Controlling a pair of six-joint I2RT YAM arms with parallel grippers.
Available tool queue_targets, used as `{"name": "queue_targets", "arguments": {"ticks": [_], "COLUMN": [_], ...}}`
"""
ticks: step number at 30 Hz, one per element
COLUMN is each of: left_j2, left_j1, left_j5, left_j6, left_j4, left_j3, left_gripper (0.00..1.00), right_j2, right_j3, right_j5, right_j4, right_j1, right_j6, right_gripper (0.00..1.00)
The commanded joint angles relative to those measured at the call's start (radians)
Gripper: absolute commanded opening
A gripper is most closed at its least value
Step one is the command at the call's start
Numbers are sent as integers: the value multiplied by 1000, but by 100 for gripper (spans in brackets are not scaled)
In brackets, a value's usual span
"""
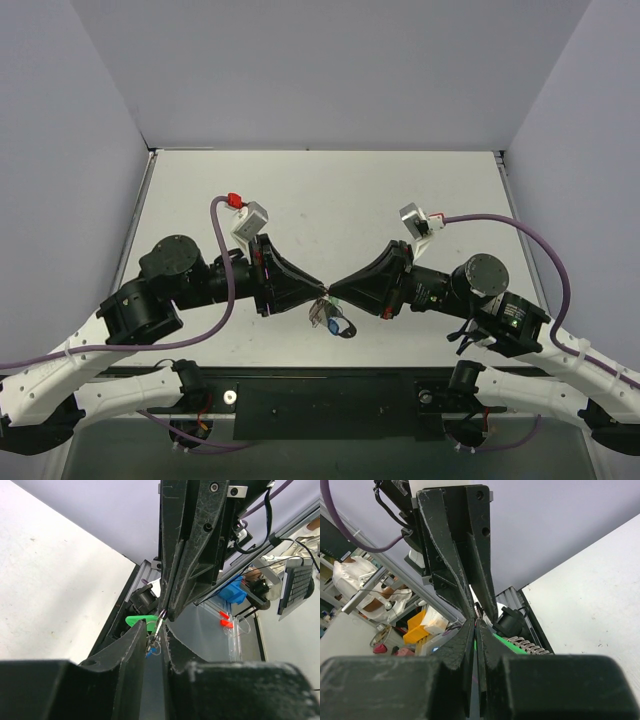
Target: Remove the keys from the keyring
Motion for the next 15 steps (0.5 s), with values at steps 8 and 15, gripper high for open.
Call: {"name": "queue_targets", "arguments": {"ticks": [8,15], "left_j2": [-13,-7], "left_j1": [-1,-2], "left_j5": [14,52], "left_j6": [39,53], "left_j4": [-9,-25], "left_j3": [60,103], "left_gripper": [0,0], "right_j2": [10,40], "right_j3": [26,19], "right_j5": [-135,-259], "right_j4": [143,241], "right_j1": [-6,-26], "right_j6": [32,115], "right_gripper": [0,0]}}
